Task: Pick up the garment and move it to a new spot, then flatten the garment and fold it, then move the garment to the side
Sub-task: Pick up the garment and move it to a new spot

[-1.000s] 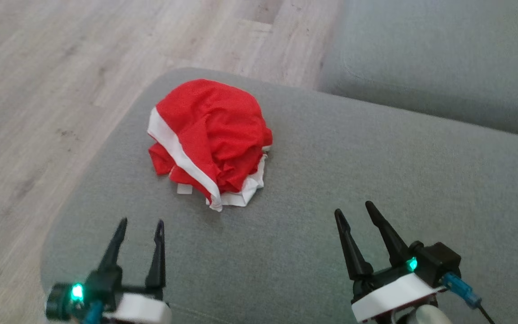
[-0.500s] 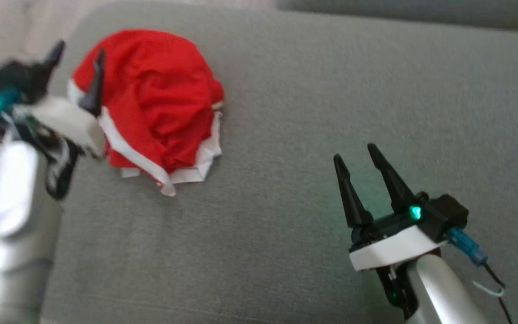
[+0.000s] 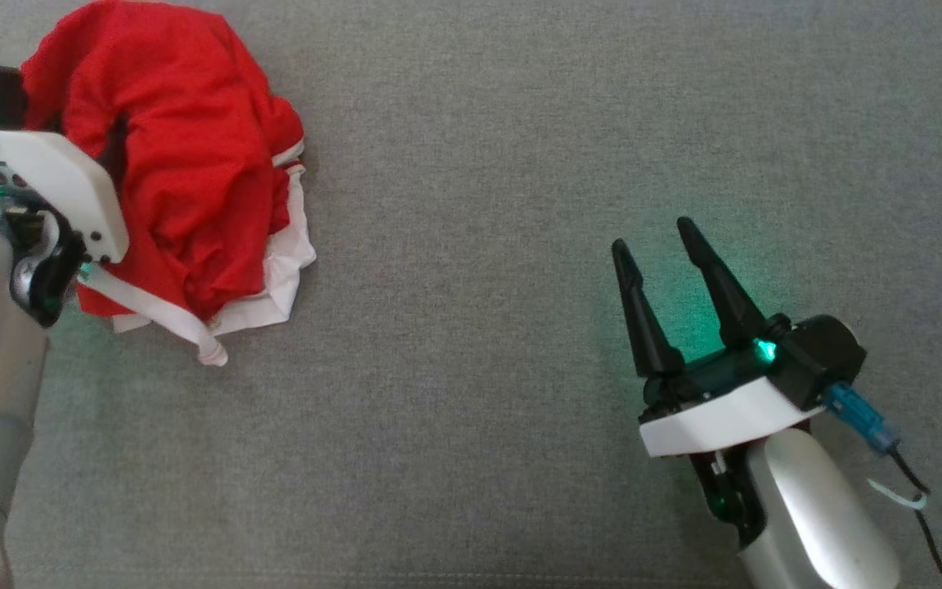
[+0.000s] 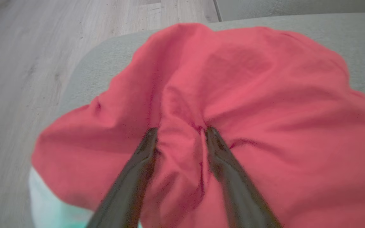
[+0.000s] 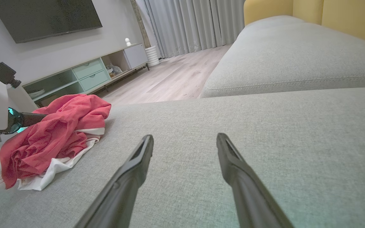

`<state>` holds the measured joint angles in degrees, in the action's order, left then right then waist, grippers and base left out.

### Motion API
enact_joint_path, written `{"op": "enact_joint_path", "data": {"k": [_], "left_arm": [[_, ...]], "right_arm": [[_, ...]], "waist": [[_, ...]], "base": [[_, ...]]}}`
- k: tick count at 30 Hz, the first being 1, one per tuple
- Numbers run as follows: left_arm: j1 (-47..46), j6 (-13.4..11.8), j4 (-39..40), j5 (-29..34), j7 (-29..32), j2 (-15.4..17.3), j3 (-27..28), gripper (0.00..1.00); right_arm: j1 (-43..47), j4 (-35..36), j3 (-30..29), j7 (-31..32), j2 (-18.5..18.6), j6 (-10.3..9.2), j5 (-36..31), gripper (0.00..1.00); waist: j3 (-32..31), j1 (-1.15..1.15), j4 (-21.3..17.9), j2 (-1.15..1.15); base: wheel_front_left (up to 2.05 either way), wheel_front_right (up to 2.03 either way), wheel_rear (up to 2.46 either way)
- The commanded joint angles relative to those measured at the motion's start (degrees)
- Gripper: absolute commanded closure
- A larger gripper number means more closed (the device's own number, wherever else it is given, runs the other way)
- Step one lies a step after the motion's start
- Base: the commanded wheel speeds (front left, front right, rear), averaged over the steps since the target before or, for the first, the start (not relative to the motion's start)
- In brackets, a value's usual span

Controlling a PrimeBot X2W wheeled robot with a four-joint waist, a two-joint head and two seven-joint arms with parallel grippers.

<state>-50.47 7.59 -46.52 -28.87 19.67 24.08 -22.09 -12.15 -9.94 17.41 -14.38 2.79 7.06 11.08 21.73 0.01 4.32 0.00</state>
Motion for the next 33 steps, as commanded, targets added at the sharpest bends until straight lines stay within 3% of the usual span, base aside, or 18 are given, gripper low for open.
{"op": "enact_joint_path", "data": {"k": [1,4,11,17,22,33], "left_arm": [[-3.1,-0.1,1.1,-1.4,-0.4,3.5,0.1,1.0],[-3.9,-0.1,1.3,-2.2,-2.9,4.0,-0.9,1.0],[-8.0,-0.4,0.1,0.4,-19.1,4.4,-0.9,1.0],[-10.8,-0.9,4.0,0.3,-31.0,3.8,1.4,1.0],[-10.1,-1.6,10.9,1.0,-32.5,3.7,1.0,1.0],[-1.6,-4.6,28.4,0.3,-24.5,0.8,-3.5,1.0]], "right_arm": [[-1.3,2.3,0.7,-0.6,0.1,0.43,-0.2,0.0],[-1.2,2.3,0.4,-0.6,0.1,0.43,-0.2,0.0],[-0.7,1.0,1.1,-0.6,0.1,0.43,0.2,0.0],[0.9,0.3,0.9,-0.6,0.1,0.43,1.4,0.0],[2.3,0.0,0.9,-0.6,0.1,0.43,2.6,0.0],[2.7,0.5,1.4,-0.6,0.1,0.43,4.7,0.0]], "waist": [[0.4,-0.01,-0.1,0.0],[0.3,-0.01,0.2,0.0],[-3.8,-0.01,0.5,0.0],[-9.3,-0.01,-0.1,0.0],[-12.8,-0.01,-1.3,0.0],[-15.0,-0.01,-8.6,0.0]], "base": [[0.0,0.0,0.0],[0.0,0.0,0.0],[0.0,0.0,0.0],[0.0,0.0,0.0],[0.0,0.0,0.0],[0.0,0.0,0.0]]}}
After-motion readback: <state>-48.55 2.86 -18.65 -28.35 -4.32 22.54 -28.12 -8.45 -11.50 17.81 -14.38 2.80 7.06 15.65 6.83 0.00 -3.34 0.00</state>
